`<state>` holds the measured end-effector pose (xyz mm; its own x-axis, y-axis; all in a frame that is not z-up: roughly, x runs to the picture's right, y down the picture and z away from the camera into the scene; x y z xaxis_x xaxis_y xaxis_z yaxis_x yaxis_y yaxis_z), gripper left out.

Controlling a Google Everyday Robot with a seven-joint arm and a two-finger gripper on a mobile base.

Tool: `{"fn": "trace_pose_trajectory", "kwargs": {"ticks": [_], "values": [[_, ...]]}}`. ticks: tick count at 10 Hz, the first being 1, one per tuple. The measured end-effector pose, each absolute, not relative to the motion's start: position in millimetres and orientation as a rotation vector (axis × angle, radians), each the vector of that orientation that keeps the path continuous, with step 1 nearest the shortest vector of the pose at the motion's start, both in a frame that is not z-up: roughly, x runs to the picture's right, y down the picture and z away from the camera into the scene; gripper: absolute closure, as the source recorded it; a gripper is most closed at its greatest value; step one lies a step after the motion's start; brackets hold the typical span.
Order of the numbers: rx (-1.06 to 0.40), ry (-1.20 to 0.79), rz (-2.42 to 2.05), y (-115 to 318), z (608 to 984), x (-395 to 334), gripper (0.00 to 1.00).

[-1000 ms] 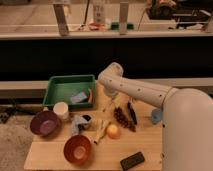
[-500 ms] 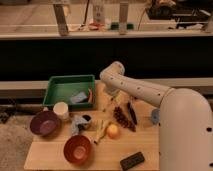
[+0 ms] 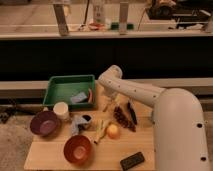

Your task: Place fork in purple bowl

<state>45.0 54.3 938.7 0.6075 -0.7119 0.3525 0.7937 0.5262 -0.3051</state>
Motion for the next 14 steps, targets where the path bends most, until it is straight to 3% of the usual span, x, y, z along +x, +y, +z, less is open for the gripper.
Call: {"fn": "trace_pose_trajectory", "kwargs": {"ticks": [8,11,14], "values": [[-0.481,-0.232,-0.934,65.4,959.2,42.0,0.20],[-0.482,-0.232,-0.936,71.7,963.9,39.3,0.41],[-0.490,-0.219,-0.934,76.3,968.8,40.3,0.70]]}}
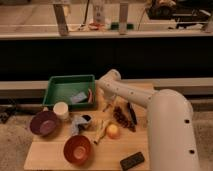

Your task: Place fork in purple bowl

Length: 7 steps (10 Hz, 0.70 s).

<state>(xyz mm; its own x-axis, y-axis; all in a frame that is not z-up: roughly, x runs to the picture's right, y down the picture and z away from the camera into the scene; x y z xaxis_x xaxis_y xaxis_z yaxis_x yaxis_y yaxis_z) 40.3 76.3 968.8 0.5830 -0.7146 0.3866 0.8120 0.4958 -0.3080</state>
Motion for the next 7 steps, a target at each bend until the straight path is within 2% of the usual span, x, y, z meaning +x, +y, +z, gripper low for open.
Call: {"fn": "trace_pose_trajectory", "kwargs": {"ticks": [1,7], "values": [[-0.494,-0.218,-0.933,76.6,966.6,41.8,0.80],[-0.506,-0.197,-0.917,80.7,969.2,40.0,0.81]]}}
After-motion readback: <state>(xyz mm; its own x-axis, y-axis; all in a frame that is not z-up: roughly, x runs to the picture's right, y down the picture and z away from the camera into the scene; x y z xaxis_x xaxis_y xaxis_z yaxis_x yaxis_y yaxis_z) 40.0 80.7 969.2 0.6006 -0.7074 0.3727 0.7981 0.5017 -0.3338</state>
